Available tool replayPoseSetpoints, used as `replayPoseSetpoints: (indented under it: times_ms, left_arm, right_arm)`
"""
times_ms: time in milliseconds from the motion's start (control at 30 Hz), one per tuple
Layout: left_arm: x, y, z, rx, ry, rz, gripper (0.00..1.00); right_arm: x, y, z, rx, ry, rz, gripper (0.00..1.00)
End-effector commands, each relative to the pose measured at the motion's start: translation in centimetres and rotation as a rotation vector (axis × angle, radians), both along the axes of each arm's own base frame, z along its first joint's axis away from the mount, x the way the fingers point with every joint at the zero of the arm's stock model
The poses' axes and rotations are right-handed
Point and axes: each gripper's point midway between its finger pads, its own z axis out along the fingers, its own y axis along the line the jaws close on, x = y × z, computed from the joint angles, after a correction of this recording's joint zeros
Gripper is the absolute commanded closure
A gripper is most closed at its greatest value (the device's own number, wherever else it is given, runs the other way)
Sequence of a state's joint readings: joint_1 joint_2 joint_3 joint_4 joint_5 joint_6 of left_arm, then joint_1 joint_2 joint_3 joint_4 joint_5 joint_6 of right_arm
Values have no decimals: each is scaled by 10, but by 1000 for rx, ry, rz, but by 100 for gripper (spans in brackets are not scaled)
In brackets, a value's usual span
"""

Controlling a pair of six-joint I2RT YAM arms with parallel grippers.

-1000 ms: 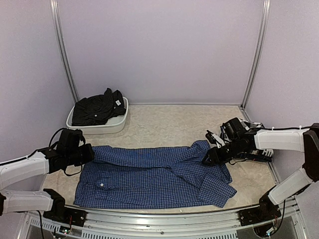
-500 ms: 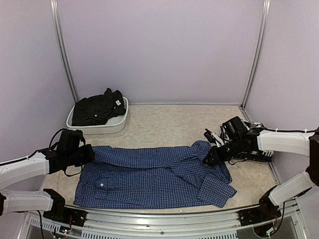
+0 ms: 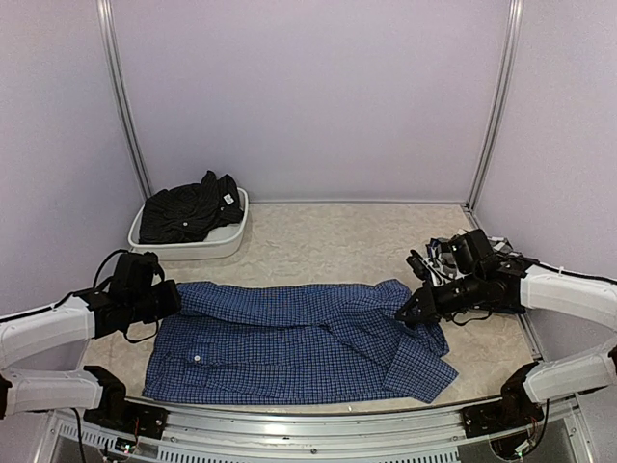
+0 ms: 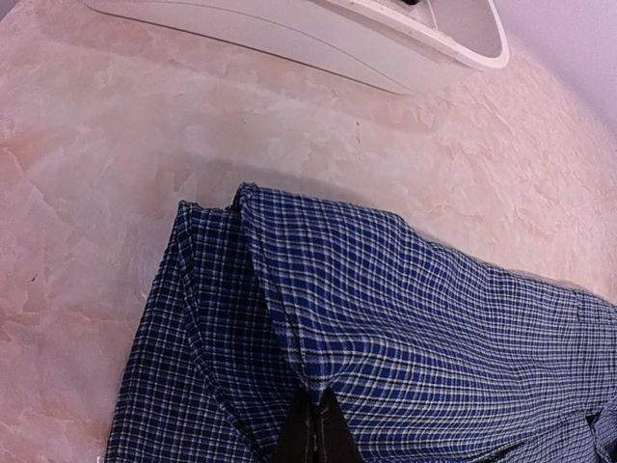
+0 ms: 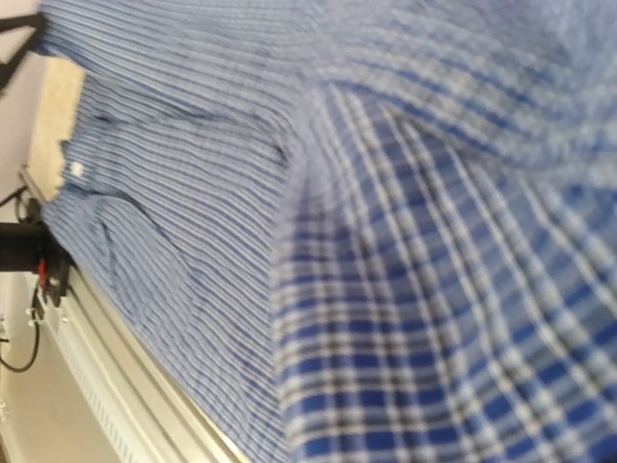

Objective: Fold and stack the long sleeve shirts
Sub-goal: Smooth out the rectangle-folded shirt at the center of the board.

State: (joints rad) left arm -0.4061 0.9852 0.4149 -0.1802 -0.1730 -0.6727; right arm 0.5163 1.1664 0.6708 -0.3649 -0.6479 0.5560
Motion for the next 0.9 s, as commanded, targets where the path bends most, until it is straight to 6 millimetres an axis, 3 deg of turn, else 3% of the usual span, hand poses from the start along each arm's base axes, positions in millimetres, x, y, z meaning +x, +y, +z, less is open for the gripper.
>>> replayPoseSetpoints:
  times_ms: [0, 167, 233, 500, 633, 867]
  left_arm:
    - [2, 7, 5, 21, -28, 20, 100]
    - [1, 8, 3, 23, -27, 25, 100]
    - [0, 10, 0, 29, -24, 31, 100]
    - [-4, 10, -16, 33, 2, 23, 100]
    - [-5, 11, -16, 36, 2, 20, 100]
    - [-4, 9, -16, 29, -3, 13, 100]
  right_arm:
    - [-6, -9, -23, -51, 61, -53, 100]
    - [-5, -24, -53, -166, 96, -100, 80]
    - [-2, -27, -54, -194, 92, -108, 72]
    - [28, -35, -13, -246, -43, -188, 43]
    - [48, -30, -8, -249, -80, -215, 38]
    - [83, -27, -28, -202, -69, -269, 38]
